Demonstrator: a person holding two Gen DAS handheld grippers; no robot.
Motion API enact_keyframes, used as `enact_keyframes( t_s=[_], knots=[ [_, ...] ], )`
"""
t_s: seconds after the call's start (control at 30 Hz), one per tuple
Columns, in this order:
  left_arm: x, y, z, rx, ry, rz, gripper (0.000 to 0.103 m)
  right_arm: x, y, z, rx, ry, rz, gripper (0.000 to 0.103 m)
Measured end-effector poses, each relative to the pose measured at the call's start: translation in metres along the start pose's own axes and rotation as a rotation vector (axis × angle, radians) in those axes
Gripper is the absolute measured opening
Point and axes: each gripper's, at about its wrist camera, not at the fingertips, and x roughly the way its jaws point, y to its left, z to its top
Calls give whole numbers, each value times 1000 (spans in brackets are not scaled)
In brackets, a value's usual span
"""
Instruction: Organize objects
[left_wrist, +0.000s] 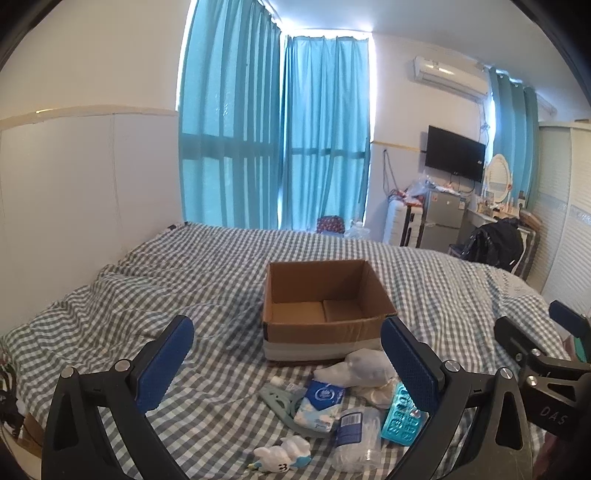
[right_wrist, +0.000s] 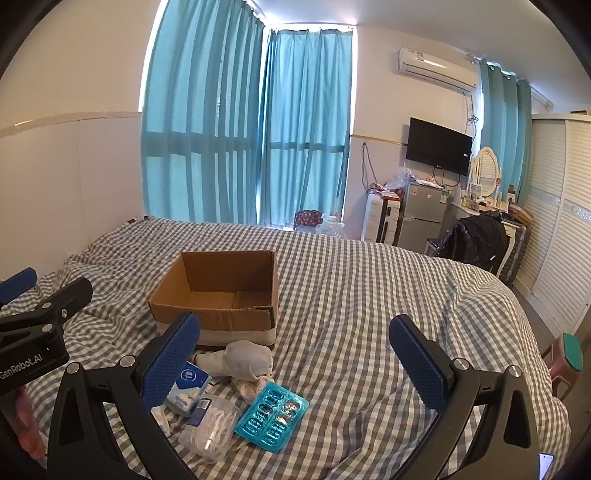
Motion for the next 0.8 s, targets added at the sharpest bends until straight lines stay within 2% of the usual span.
enact_keyframes(
  t_s=[0.2, 0.3, 0.53, 0.8],
  knots=[
    [25, 6, -27, 1, 103, 20, 103, 12, -1, -18, -10, 53, -3, 103],
    [45, 5, -51, 25, 164, 60, 103, 32, 0, -35, -17, 115, -7, 103],
    [82, 8, -105, 31, 311, 67, 103, 80, 3, -78, -28, 265, -13, 103],
    [110, 12, -143, 33, 441, 90, 103, 121, 8, -110, -29, 390, -16, 103]
  ],
)
